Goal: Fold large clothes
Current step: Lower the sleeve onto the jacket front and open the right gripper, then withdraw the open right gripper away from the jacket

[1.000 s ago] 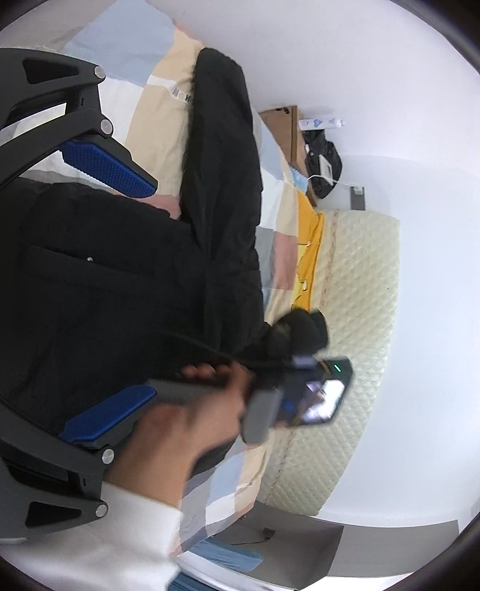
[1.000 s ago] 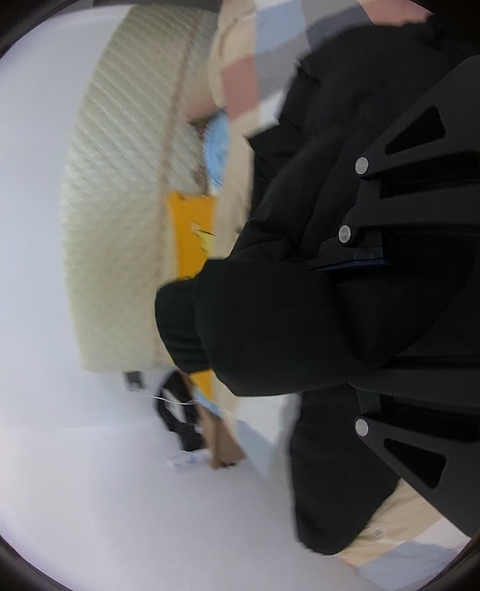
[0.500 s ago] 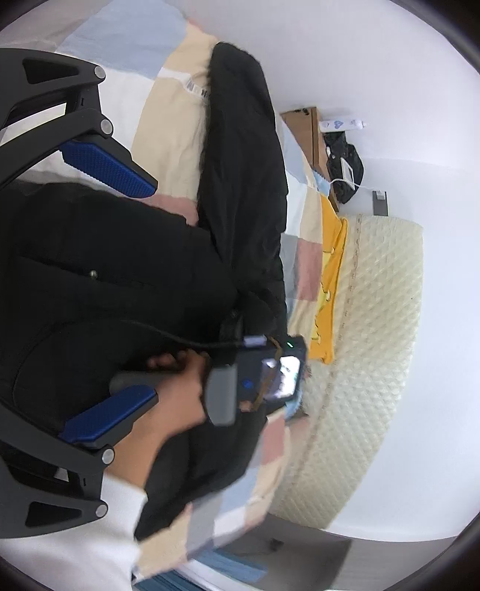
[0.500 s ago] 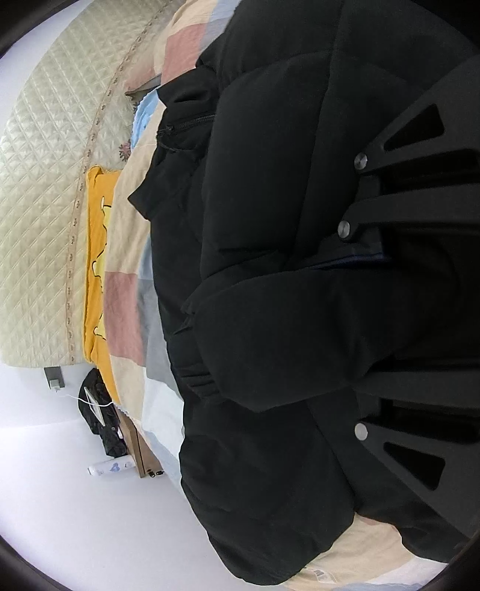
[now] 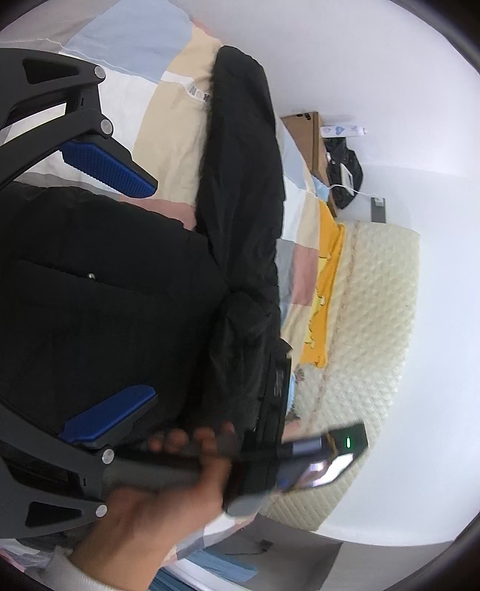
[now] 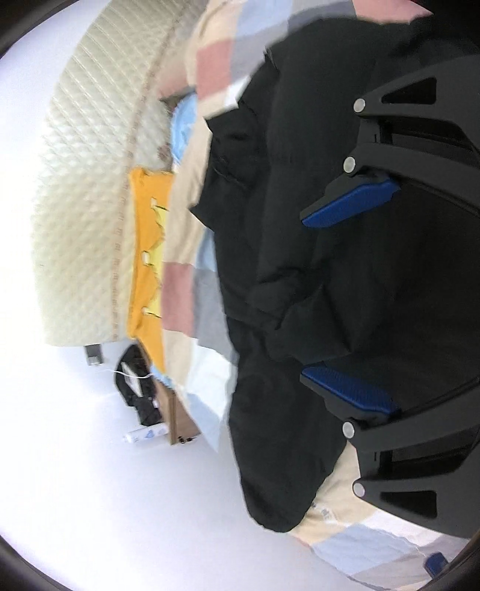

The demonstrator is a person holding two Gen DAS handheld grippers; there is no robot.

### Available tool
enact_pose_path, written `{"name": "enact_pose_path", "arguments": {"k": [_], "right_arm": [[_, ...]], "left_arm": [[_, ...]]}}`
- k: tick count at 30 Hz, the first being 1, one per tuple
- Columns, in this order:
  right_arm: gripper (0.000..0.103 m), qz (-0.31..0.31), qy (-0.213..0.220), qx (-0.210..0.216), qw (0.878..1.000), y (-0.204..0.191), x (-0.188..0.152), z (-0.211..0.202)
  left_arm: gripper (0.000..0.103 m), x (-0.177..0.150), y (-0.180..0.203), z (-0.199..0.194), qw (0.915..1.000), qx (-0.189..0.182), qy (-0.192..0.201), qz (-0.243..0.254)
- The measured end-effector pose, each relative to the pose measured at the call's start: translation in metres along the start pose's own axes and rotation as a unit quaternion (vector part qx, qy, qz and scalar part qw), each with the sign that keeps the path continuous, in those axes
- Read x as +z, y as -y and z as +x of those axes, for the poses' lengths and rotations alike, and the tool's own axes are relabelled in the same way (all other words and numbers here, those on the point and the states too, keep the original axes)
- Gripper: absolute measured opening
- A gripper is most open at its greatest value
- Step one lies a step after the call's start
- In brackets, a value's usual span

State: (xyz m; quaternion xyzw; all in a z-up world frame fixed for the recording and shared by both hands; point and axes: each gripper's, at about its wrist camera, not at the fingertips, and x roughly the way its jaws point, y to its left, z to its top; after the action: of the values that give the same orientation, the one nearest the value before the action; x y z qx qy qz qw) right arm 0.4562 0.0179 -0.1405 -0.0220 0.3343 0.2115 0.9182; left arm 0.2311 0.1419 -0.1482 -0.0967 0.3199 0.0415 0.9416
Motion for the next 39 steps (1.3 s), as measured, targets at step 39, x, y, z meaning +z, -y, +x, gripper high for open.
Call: {"name": "enact_pose_path", "arguments": {"k": [39], "right_arm": [[0.080,0.051,0.127,-0.061,0.989,0.076,-0.142,-0.343]], "left_arm": [[0.103,-0.023,0.116,-0.137,0.9948,-0.049,0.051,0.074]]}}
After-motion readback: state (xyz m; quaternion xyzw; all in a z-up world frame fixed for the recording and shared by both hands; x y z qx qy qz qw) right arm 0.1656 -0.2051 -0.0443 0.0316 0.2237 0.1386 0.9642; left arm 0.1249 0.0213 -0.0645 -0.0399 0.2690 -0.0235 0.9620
